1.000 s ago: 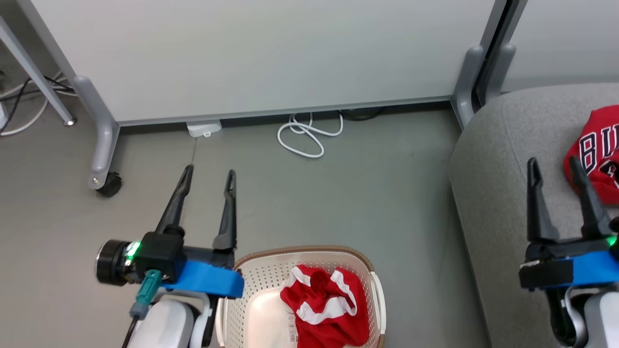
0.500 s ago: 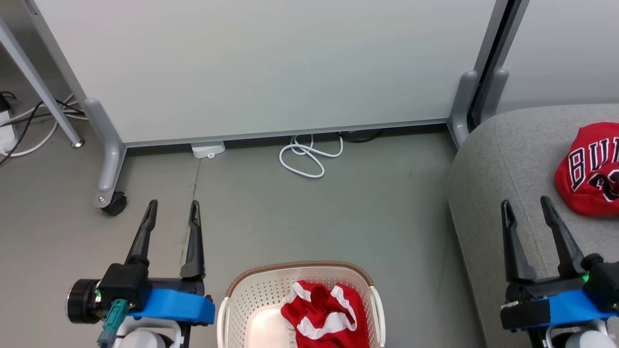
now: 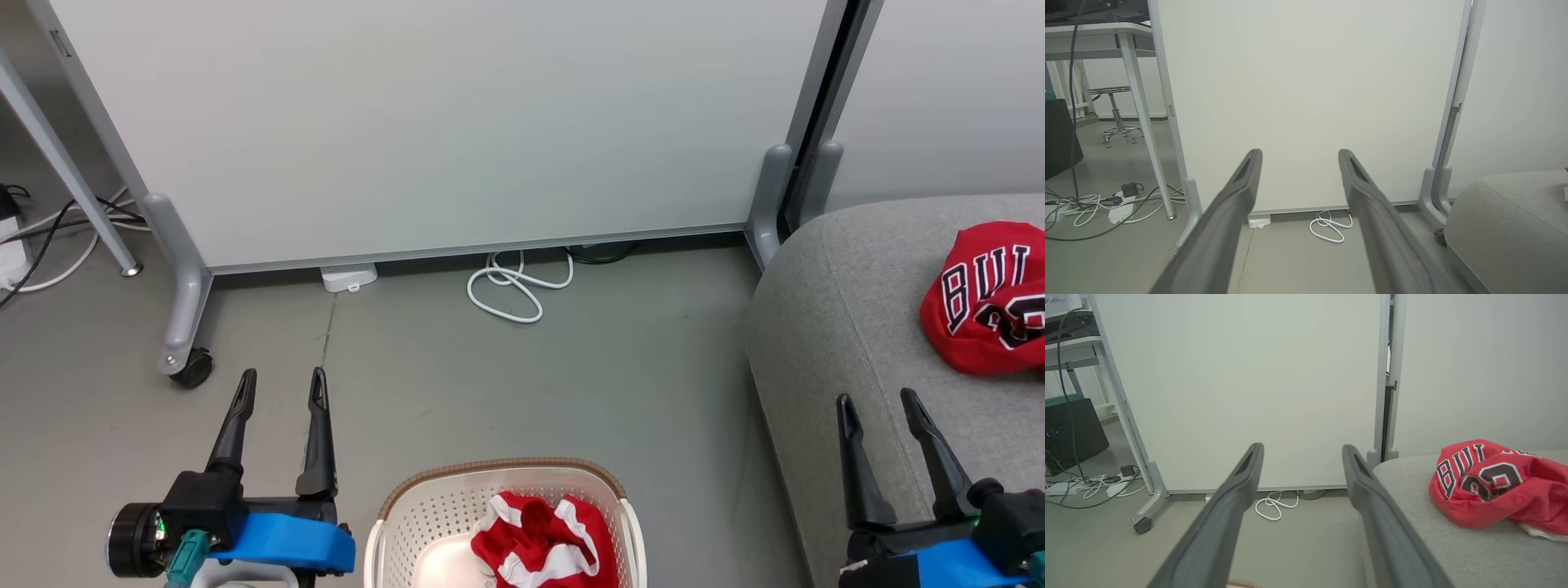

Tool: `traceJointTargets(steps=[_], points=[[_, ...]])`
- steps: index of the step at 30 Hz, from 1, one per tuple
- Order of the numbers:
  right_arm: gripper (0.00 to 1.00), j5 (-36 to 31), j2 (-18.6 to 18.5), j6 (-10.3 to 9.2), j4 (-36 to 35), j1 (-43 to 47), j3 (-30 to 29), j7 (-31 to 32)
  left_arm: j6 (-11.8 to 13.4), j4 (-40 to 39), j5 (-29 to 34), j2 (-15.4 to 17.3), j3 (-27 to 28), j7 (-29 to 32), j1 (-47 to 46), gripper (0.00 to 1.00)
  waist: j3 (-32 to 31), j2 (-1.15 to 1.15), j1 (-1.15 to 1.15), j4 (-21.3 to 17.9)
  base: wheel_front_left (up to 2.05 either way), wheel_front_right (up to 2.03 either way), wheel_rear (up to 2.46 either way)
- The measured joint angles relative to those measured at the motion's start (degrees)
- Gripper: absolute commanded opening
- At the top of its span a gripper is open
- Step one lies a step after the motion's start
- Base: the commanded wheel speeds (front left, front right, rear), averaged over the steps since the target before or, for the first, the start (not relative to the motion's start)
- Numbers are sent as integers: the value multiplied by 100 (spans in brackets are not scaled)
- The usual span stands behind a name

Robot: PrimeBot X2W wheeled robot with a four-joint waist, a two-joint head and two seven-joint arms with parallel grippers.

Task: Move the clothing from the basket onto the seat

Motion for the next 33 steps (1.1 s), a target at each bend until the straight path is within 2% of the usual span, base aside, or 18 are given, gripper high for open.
traceJointTargets(steps=[21,33], points=[[100,-40,81,0,-1,45,73,0,-202,101,209,-138,188,0,57,100,14,0,0,-88,0,0,0],[100,-83,45,0,-101,-223,268,0,-482,953,330,-147,-548,0,-682,100,219,0,0,-211,0,0,0]])
